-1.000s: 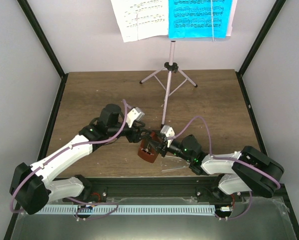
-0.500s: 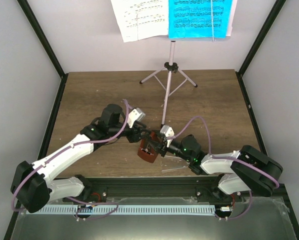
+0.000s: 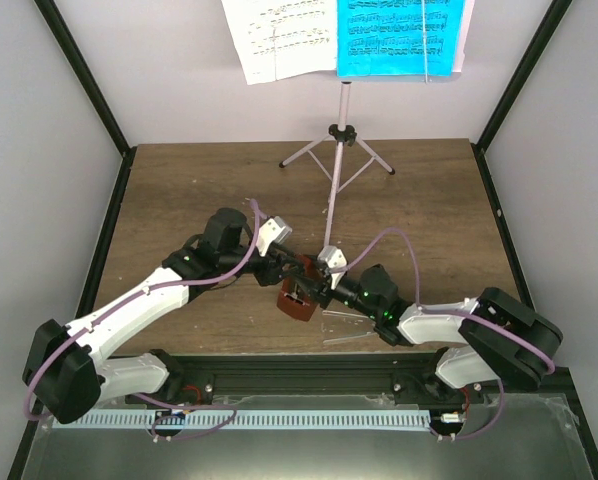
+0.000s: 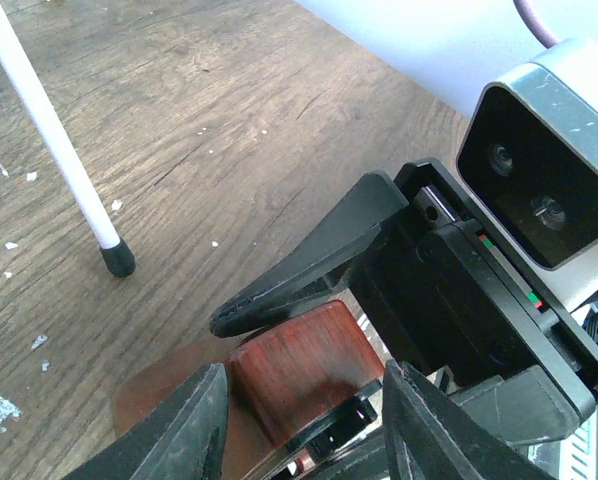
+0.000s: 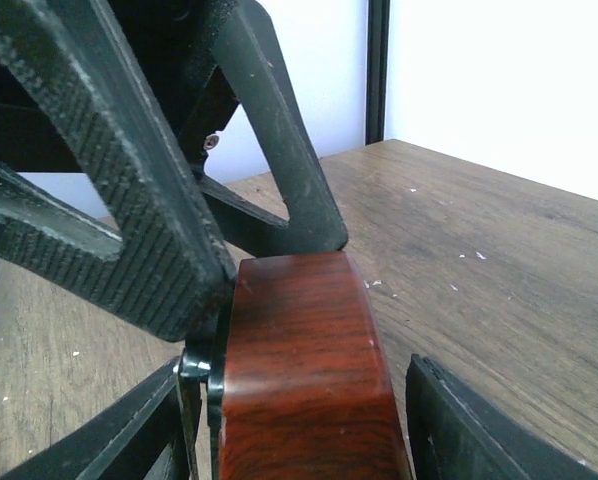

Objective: Pack up the instrument practice props

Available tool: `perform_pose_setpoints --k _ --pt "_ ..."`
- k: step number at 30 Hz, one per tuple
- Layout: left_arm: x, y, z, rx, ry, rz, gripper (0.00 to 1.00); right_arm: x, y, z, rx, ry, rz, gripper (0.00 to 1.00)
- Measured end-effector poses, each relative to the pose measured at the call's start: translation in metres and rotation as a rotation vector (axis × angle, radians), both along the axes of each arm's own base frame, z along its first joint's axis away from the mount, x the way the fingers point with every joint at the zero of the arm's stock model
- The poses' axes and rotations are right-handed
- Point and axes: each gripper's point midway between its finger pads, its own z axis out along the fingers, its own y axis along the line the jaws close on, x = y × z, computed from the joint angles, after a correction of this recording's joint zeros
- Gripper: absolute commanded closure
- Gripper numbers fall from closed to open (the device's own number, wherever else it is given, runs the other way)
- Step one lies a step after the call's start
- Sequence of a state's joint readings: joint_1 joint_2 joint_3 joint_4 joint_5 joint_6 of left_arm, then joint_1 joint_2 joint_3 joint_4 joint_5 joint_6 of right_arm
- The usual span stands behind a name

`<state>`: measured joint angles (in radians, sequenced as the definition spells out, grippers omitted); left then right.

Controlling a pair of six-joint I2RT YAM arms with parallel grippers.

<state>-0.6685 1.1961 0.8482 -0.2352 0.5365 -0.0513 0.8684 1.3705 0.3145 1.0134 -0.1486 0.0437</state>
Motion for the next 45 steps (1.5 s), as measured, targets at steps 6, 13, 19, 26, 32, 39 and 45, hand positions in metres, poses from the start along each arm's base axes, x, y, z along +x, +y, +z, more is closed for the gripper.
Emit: perform_pose_setpoints --k 6,13,19,26,32,39,45 --pt "0.001 0.0 0.0 0.003 -0.002 0.004 0.56 0.002 -0.002 0.0 0.003 0.003 0.0 0.42" --pt "0.003 0.002 -0.002 0.014 -0.002 0.018 0.58 -0.001 -0.005 -0.003 0.018 0.012 0.015 0.43" --pt "0.003 0.003 -0.003 0.017 -0.003 0.023 0.58 0.0 -0.008 -0.004 0.024 0.02 0.015 0.46" --pt "0.003 0.003 -0.005 0.022 0.004 0.022 0.58 0.001 -0.008 -0.005 0.021 0.029 0.016 0.46" --pt "0.003 0.002 -0.005 0.023 0.006 0.021 0.59 0.006 -0.005 -0.005 0.013 0.041 0.013 0.47" --pt "0.005 0.002 -0.006 0.026 0.0 0.028 0.62 0.012 -0.003 -0.005 0.01 0.049 0.008 0.48" --pt "0.008 0.003 -0.005 0.029 -0.006 0.037 0.64 0.016 -0.002 -0.005 0.012 0.056 0.005 0.48"
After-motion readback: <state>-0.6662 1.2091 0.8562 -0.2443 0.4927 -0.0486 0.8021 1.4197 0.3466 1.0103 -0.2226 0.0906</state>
